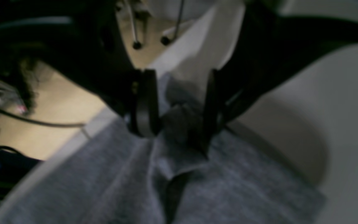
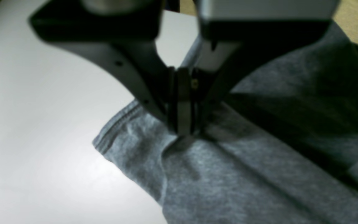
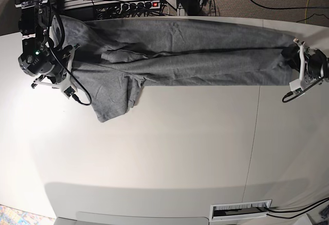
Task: Fold the T-shirt properly
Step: 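Lay the folded strip down and release both grippers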
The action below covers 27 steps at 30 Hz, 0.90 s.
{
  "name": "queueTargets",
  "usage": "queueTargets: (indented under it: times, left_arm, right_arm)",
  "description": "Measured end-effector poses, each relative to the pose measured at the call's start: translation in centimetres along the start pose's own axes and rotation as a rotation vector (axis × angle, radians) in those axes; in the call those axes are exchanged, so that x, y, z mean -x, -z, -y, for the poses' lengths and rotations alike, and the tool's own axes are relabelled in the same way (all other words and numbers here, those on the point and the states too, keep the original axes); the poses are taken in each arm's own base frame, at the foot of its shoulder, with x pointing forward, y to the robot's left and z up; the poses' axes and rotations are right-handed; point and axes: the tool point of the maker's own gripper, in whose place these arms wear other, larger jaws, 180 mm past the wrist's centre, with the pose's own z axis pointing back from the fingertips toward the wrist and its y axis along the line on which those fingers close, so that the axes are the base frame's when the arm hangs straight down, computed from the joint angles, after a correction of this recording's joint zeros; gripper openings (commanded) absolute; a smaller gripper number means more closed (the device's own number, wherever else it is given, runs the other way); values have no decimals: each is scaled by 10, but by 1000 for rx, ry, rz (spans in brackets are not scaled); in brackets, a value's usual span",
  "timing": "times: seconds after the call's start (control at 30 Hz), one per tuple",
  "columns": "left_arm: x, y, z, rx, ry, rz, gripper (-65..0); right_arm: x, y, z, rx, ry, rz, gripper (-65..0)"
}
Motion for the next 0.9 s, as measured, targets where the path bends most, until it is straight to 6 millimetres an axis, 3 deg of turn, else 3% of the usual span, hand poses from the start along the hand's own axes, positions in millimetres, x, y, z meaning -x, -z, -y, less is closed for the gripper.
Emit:
queueTargets:
  times: [0.13, 0.2, 0.27, 0.4, 0.5, 0.73, 0.8, 0.9]
  left_arm:
    - [-4, -2, -6, -32, 25, 4, -398]
    - [-10, -4, -15, -78, 66, -10, -411]
    - [-16, -8, -29, -156, 77, -25, -412]
    - [-14, -25, -64, -375, 90, -104, -412]
    - [-21, -33, -74, -459, 113, -97, -412]
    - [-54, -34, -57, -459, 184, -5, -412]
    - [-68, -27, -36, -373, 191, 58, -415]
    - [-81, -11, 7, -180, 234, 104, -480]
  right_arm:
    - [0, 0, 0, 0, 0, 0, -650]
    - [0, 0, 0, 0, 0, 1, -600]
    - [1, 0, 3, 14, -4, -5, -552]
    - [4, -2, 14, 61, -2, -16, -549]
    - [1, -8, 29, 98, 35, 29, -549]
    - [-44, -29, 62, 174, 100, 269, -549]
    - [-65, -34, 65, 178, 109, 357, -549]
    - [-81, -32, 69, 169, 151, 411, -548]
